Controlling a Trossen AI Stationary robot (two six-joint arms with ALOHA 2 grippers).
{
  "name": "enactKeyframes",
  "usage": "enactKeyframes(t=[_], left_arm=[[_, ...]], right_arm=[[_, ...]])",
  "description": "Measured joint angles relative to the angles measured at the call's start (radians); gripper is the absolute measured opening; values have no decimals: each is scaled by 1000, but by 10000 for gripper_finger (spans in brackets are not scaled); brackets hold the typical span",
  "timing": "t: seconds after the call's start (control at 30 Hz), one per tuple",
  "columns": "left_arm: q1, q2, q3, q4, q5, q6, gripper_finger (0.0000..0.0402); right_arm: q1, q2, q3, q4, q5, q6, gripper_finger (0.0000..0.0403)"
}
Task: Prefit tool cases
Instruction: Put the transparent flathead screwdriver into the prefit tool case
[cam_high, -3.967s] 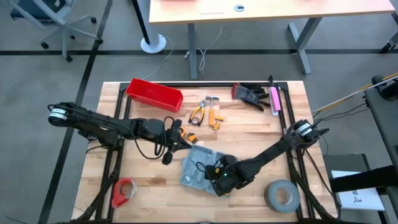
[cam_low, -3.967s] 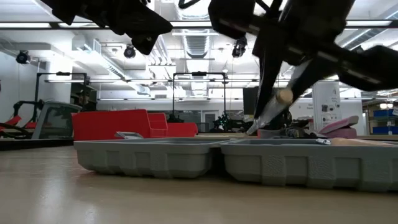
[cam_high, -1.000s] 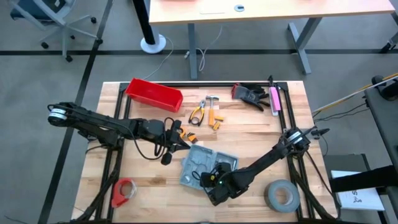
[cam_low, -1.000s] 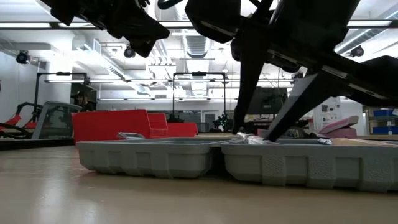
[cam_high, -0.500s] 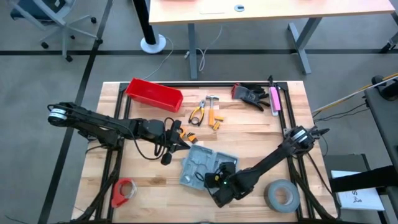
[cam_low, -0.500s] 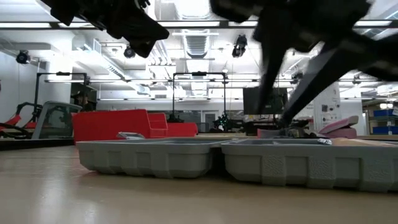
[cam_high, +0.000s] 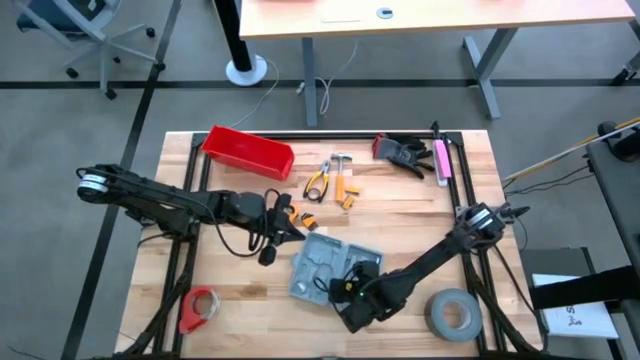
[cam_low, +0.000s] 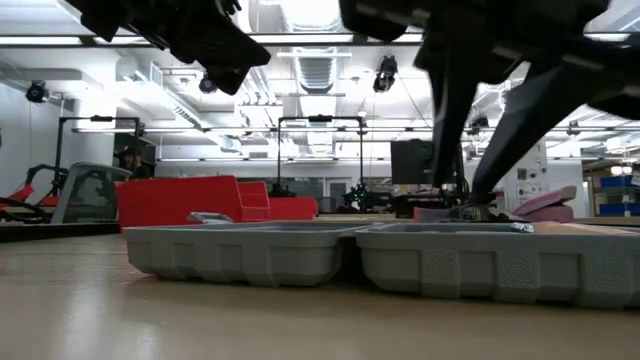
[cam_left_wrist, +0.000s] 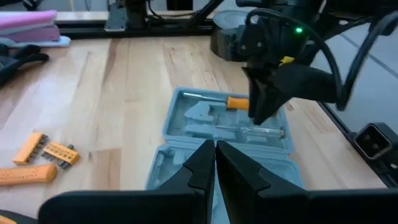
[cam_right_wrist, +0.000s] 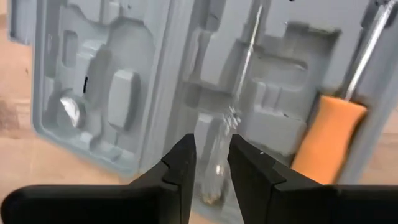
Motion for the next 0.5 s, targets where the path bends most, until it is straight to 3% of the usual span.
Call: enactKeyframes(t=[0.27,0.5], left_arm=[[-16,2,-14,-124,151,55,20],[-69,58,-79,-148,155,115,20]], right_arm=[[0,3,-2,50,-1,2,78],[0,44,-4,84,-19,1,65]])
